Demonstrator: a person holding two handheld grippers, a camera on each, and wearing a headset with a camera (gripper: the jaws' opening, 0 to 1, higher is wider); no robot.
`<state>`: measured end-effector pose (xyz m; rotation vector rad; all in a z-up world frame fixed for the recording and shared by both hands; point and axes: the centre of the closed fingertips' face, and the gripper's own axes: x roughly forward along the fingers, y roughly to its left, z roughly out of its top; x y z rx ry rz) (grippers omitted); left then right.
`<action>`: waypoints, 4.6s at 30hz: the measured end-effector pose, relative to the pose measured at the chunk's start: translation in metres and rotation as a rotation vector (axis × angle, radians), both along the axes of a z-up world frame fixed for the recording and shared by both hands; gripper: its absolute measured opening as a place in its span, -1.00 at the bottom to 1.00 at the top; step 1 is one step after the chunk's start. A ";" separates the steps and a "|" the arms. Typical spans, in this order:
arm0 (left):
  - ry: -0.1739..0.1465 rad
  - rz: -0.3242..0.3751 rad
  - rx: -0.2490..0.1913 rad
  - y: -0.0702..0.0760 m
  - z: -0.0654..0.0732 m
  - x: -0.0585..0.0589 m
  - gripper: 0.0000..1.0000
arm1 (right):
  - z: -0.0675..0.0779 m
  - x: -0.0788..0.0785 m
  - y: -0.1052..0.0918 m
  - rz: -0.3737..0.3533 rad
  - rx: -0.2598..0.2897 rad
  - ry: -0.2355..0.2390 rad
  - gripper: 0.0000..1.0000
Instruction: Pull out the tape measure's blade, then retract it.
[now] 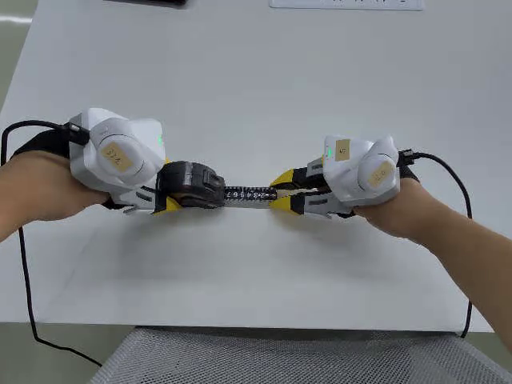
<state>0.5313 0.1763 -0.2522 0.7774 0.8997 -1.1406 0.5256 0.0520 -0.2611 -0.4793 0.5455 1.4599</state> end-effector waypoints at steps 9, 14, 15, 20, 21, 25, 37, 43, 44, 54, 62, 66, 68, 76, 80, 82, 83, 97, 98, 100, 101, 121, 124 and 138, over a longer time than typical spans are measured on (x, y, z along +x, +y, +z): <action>0.000 0.001 0.000 0.001 0.000 0.000 -0.46 | 0.003 -0.002 -0.006 -0.003 -0.009 -0.001 -0.83; 0.000 0.000 0.001 0.001 -0.001 0.000 -0.46 | 0.004 -0.002 -0.010 -0.007 -0.013 -0.002 -0.83; 0.000 0.000 0.001 0.001 -0.001 0.000 -0.46 | 0.004 -0.002 -0.010 -0.007 -0.014 -0.001 -0.83; -0.001 0.004 -0.002 0.000 0.000 0.000 -0.46 | 0.004 -0.002 -0.015 -0.014 -0.017 -0.002 -0.83; -0.001 0.004 -0.002 0.000 0.000 0.000 -0.46 | 0.004 -0.002 -0.016 -0.015 -0.018 -0.002 -0.83; 0.000 0.003 -0.001 0.000 0.000 0.000 -0.46 | 0.004 -0.001 -0.020 -0.021 -0.021 -0.003 -0.83; -0.001 0.001 0.000 -0.001 0.000 0.000 -0.46 | 0.002 0.000 -0.035 -0.037 -0.035 -0.003 -0.83; -0.001 0.000 0.000 -0.001 0.000 0.000 -0.46 | 0.001 0.001 -0.043 -0.042 -0.046 -0.004 -0.83; -0.001 0.000 0.000 -0.001 0.000 0.000 -0.46 | 0.001 0.001 -0.045 -0.042 -0.048 -0.004 -0.83; 0.000 0.000 0.001 -0.001 0.000 0.000 -0.46 | 0.002 0.000 -0.054 -0.051 -0.062 -0.004 -0.83; 0.000 0.002 0.001 -0.001 0.000 0.000 -0.46 | 0.003 0.000 -0.061 -0.059 -0.069 -0.005 -0.83; 0.001 0.003 0.000 -0.001 0.000 -0.001 -0.46 | 0.004 0.000 -0.064 -0.062 -0.074 -0.006 -0.83; 0.001 0.004 0.000 -0.001 0.000 -0.001 -0.46 | 0.004 0.000 -0.065 -0.063 -0.076 -0.007 -0.83; 0.001 0.003 0.000 -0.001 0.000 -0.001 -0.46 | 0.003 0.000 -0.073 -0.070 -0.087 -0.007 -0.83; -0.001 0.004 0.000 -0.001 0.000 0.000 -0.46 | 0.003 0.000 -0.075 -0.071 -0.089 -0.008 -0.83; -0.001 0.004 0.000 -0.001 0.000 0.000 -0.46 | 0.002 0.000 -0.076 -0.075 -0.087 -0.005 -0.83; -0.001 0.004 0.000 -0.001 0.000 0.000 -0.46 | 0.002 0.001 -0.077 -0.075 -0.088 -0.006 -0.83; -0.001 0.002 -0.002 -0.001 -0.001 0.001 -0.45 | 0.001 0.001 -0.090 -0.085 -0.102 -0.004 -0.83; 0.000 0.003 -0.002 -0.001 -0.001 0.001 -0.45 | 0.001 0.001 -0.092 -0.085 -0.103 -0.003 -0.83; 0.001 0.003 -0.002 -0.001 -0.001 0.001 -0.45 | 0.000 0.001 -0.093 -0.086 -0.106 -0.003 -0.83; 0.000 0.003 -0.001 -0.001 -0.001 0.001 -0.45 | 0.000 0.001 -0.094 -0.088 -0.108 -0.001 -0.83; 0.000 0.003 0.003 -0.001 0.000 0.000 -0.45 | 0.001 0.000 -0.116 -0.112 -0.126 0.002 -0.84; 0.000 0.003 0.004 -0.001 0.000 0.000 -0.45 | 0.001 0.000 -0.120 -0.116 -0.131 0.001 -0.84; 0.001 0.003 0.005 -0.001 0.000 0.000 -0.45 | 0.002 0.001 -0.131 -0.119 -0.147 0.002 -0.84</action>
